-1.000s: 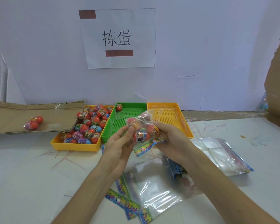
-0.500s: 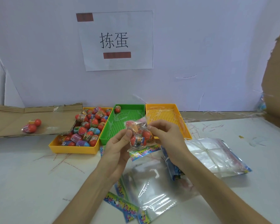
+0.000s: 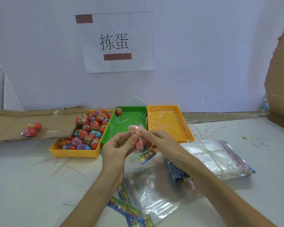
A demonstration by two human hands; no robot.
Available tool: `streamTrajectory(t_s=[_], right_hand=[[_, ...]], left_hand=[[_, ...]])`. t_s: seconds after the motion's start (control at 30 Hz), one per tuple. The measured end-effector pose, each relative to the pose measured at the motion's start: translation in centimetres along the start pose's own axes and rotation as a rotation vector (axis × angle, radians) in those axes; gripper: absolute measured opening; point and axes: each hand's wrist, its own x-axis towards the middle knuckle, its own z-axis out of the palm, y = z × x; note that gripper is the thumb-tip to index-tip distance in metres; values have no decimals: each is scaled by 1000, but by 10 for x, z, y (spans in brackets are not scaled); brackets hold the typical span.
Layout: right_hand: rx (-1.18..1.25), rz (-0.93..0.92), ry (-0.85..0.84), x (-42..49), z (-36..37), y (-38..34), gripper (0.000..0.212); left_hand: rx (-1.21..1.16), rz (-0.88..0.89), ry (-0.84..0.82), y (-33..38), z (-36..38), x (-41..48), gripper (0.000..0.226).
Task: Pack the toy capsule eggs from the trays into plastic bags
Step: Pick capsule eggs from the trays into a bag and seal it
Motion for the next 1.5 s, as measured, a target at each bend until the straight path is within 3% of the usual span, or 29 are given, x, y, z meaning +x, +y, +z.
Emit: streamTrajectory(t_s=[0.17,0.37,0.57,0.67,0.73,0.77,0.8,0.83,0.9,1.07,1.3,1.43,1.5], right_hand=[[113,44,-65,-3,-5,2,47],[331,102,41,-2,2,0,41],[282,185,177,1,6,-2,38],[417,206,117,1,2,-3,31],[571,224,32,0,-2,-5,38],[631,239,-23,-1,-4,-5,45],[679,258,-83,-3,-5,-6,49],[719,278,-135,-4,-6,-6,47],[774,315,-197,-6,-7,-6,37],[895,330,-219,-5,-4,-6,30],[910,295,-211,-4,-5,-4,30],[828,220,-193,-3,-1,-5,27],[780,184,-147,-1,-1,-3,27]], left_hand=[[-93,-63,-53,0,1,-1,14],[-190,-149,-88,0,-3,3,15],[-183,-103,-120,4,-1,4,18],[-178,-102,-159,2,-3,5,22],[-189,-138,-187,4,-6,5,13],[-197,-170,-212,6,-7,5,17],[-199,-201,-248,6,-9,5,38],[-201,-226,-286,6,-12,6,56],[-266,-255,-357,9,-14,5,70],[-317,-241,-417,12,-14,4,63],[-332,-245,-354,12,-12,5,73],[-373,-301,-287,15,-11,4,106],[-375,-285,-300,16,-11,4,88]])
